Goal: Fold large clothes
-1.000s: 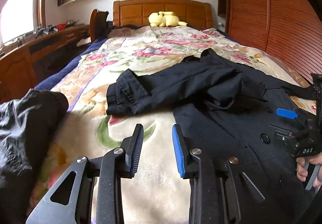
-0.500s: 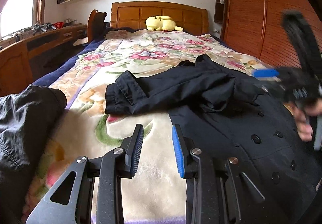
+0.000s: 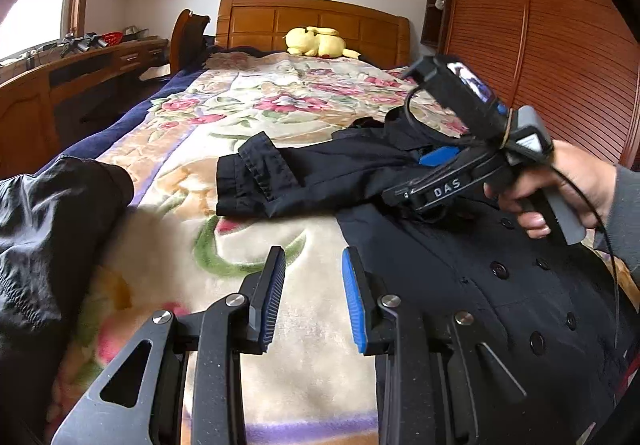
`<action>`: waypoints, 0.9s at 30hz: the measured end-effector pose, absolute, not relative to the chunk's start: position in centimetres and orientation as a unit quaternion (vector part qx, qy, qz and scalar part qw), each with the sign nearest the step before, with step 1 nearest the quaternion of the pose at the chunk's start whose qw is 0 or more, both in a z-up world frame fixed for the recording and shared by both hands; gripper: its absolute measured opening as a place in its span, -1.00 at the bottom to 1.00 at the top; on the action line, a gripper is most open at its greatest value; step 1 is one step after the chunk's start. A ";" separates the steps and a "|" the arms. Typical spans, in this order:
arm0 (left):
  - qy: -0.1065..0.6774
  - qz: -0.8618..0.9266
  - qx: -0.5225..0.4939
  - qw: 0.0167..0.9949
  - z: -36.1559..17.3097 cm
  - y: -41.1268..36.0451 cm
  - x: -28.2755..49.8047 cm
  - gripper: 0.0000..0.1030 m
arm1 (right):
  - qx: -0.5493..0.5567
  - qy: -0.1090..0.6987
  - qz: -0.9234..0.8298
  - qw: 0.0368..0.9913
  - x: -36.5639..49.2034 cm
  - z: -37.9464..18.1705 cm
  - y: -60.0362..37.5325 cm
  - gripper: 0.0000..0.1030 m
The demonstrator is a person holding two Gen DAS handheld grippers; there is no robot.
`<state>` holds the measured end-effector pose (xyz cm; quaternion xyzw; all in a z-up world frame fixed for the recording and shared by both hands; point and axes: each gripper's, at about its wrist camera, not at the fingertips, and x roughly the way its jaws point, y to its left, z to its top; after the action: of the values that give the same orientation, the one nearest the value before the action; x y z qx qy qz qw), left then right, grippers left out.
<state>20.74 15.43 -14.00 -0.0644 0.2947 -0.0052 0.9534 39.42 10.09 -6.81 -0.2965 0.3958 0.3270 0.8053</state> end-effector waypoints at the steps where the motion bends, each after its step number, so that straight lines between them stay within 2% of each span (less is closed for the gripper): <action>1: 0.295 -0.004 -0.063 0.953 -14.0 15.3 20.8 -0.41 | -0.291 0.398 0.325 0.807 39.7 -6.8 9.8 0.30; 2: 0.295 -0.004 -0.062 0.953 -14.0 15.3 20.7 -0.41 | -0.282 0.401 0.326 0.808 40.0 -6.7 9.4 0.11; 4: 0.296 -0.006 -0.060 0.953 -14.1 15.3 20.8 -0.41 | -0.264 0.396 0.338 0.812 40.1 -6.1 8.9 -0.40; 7: 0.294 -0.016 -0.057 0.954 -14.1 14.9 20.7 -0.41 | -0.220 0.367 0.361 0.829 39.6 -4.3 7.1 -0.66; 13: 0.299 -0.016 -0.051 0.953 -14.3 14.5 20.9 -0.41 | -0.110 0.331 0.336 0.875 39.2 -1.8 0.4 -0.69; 18: 0.305 -0.014 -0.053 0.951 -14.6 14.4 21.1 -0.41 | -0.113 0.376 0.279 0.876 39.7 -4.0 -2.4 -0.68; 23: 0.307 -0.015 -0.060 0.950 -14.8 14.6 21.1 -0.41 | -0.169 0.406 0.241 0.866 39.2 -7.0 -3.0 -0.41; 25: 0.307 -0.016 -0.062 0.950 -14.8 14.7 21.0 -0.41 | -0.187 0.393 0.232 0.870 38.6 -6.8 -2.5 -0.17; 27: 0.306 -0.017 -0.064 0.950 -14.8 14.7 21.0 -0.41 | -0.200 0.373 0.237 0.875 37.8 -6.1 -2.0 -0.08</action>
<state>21.03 14.73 -14.81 -0.0635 0.3063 -0.0167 0.9497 37.84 -2.05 -6.07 -0.1999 0.3729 0.2366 0.8746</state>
